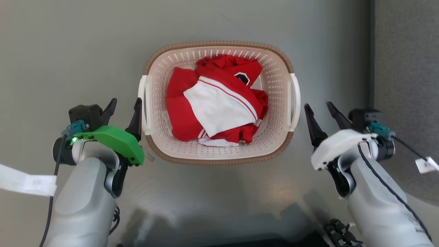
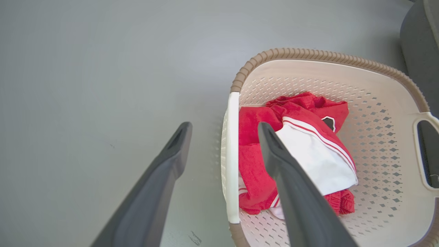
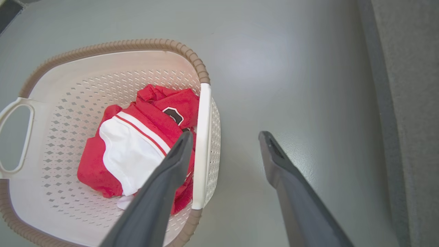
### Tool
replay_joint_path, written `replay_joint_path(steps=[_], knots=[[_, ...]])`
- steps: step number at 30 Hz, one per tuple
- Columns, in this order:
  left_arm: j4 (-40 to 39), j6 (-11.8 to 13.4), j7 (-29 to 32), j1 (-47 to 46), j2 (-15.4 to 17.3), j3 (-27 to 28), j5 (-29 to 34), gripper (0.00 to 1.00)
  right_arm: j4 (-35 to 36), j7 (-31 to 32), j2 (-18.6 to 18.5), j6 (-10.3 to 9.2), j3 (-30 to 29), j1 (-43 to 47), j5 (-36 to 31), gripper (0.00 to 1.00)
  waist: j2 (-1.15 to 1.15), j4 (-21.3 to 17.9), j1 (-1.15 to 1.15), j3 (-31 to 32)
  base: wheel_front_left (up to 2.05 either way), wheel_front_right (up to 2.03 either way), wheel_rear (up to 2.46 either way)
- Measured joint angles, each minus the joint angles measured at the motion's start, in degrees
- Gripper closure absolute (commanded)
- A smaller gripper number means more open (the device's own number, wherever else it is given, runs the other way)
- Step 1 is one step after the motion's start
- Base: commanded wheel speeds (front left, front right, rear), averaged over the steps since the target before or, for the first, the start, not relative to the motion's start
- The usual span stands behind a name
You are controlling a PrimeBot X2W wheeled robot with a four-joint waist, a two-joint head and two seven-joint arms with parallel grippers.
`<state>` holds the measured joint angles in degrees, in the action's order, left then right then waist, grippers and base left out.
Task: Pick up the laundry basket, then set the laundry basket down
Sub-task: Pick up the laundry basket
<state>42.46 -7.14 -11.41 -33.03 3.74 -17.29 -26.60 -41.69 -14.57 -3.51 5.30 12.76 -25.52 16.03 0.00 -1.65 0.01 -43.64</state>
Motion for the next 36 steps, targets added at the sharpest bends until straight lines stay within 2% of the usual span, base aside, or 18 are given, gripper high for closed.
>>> replay_joint_path(steps=[20,33,34,36], knots=[[7.4,0.0,1.9,-10.4,0.2,-6.9,-3.9,0.00,-10.5,0.0,0.0,0.73,5.0,-12.7,0.2,0.00,0.00,0.8,0.00,-8.7,0.00,0.00,0.00],[10.9,-0.3,2.5,-13.9,0.5,-11.1,-6.3,0.00,-14.4,0.0,-0.1,0.88,8.0,-17.0,3.1,0.00,0.00,1.2,0.00,-11.9,0.00,0.00,0.00],[11.0,-0.3,2.5,-14.1,0.5,-11.4,-6.8,0.00,-14.6,0.0,-0.1,0.91,8.2,-17.3,3.4,0.05,0.00,1.2,0.00,-12.0,0.00,0.00,0.00],[11.2,-0.3,2.5,-14.5,0.4,-12.1,-7.5,0.00,-14.7,0.0,-0.1,0.92,8.5,-17.8,3.9,0.30,0.00,1.4,0.00,-12.2,0.00,0.00,0.00]])
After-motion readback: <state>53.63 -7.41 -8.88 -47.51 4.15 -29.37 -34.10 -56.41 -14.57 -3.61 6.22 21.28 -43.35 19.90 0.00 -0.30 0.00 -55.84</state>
